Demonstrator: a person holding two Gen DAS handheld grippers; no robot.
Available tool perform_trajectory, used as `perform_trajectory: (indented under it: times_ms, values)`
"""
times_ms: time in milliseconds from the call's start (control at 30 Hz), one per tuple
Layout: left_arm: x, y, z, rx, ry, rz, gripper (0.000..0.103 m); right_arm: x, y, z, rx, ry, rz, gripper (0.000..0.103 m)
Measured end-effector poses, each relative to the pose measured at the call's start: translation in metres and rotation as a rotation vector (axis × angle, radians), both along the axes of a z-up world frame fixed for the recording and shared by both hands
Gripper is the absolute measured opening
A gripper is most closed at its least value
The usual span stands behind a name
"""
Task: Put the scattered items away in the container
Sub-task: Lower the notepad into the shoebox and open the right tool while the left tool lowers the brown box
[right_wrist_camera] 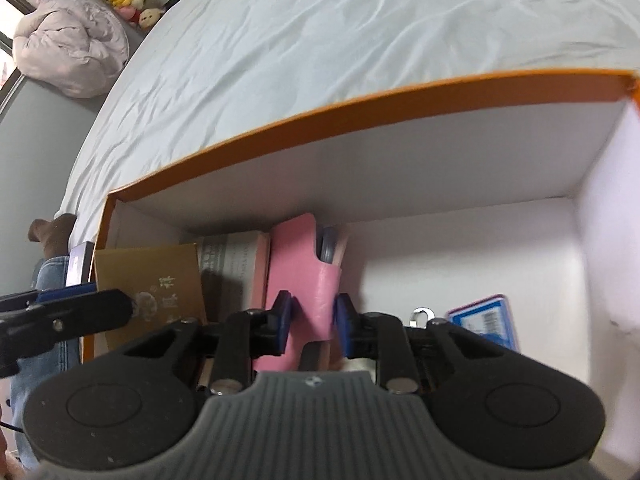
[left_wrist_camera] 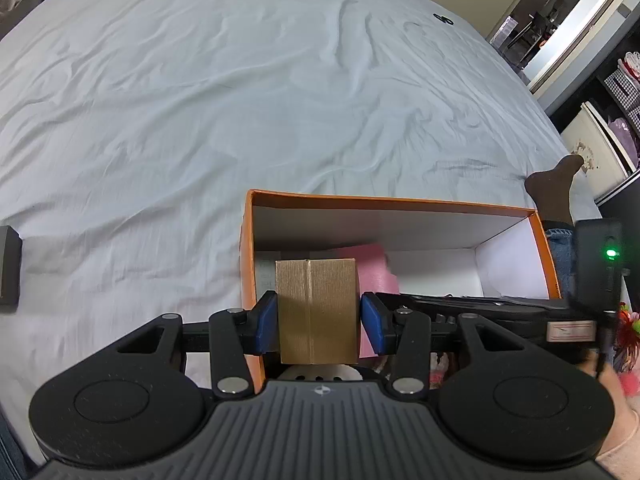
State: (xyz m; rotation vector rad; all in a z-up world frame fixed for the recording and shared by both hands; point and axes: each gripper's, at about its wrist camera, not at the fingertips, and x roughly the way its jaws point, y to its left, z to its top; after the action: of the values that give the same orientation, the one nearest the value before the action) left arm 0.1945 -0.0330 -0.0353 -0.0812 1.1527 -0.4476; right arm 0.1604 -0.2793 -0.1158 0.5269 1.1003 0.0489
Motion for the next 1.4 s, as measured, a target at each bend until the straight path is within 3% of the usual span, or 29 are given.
perform_trajectory:
  times_ms: [167,467,867,967,1067,1233,1267,1400]
  values:
    - [0.001,0.002,0.0,-0.006,0.003,0.006,0.052,0.019,0.0,-0.008,-0.016,0.02,0.026,0.031]
    - [0.002,0.001,-0.001,-0.005,0.007,0.004,0.052,0.015,0.0,-0.003,-0.011,0.029,0.021,0.026]
    - [-0.001,0.0,-0.002,-0.004,0.006,0.009,0.052,0.014,-0.006,-0.009,0.004,0.031,0.017,0.028]
    - [-0.002,0.001,-0.002,-0.005,0.005,0.009,0.052,0.008,-0.004,-0.001,-0.024,0.035,0.05,0.034]
    - [-0.003,0.002,-0.002,-0.01,0.005,0.011,0.052,-0.002,-0.001,0.002,-0.039,0.055,0.092,0.034]
    - [-0.005,0.004,-0.003,-0.021,0.019,0.009,0.052,-0.013,0.007,0.001,-0.174,0.087,0.185,0.031]
    - [-0.006,0.005,-0.003,-0.022,0.02,0.01,0.052,-0.014,0.007,0.0,-0.194,0.1,0.199,0.026]
    - [-0.006,0.006,-0.002,-0.027,0.021,0.012,0.052,-0.017,0.001,0.001,-0.175,0.096,0.222,0.025]
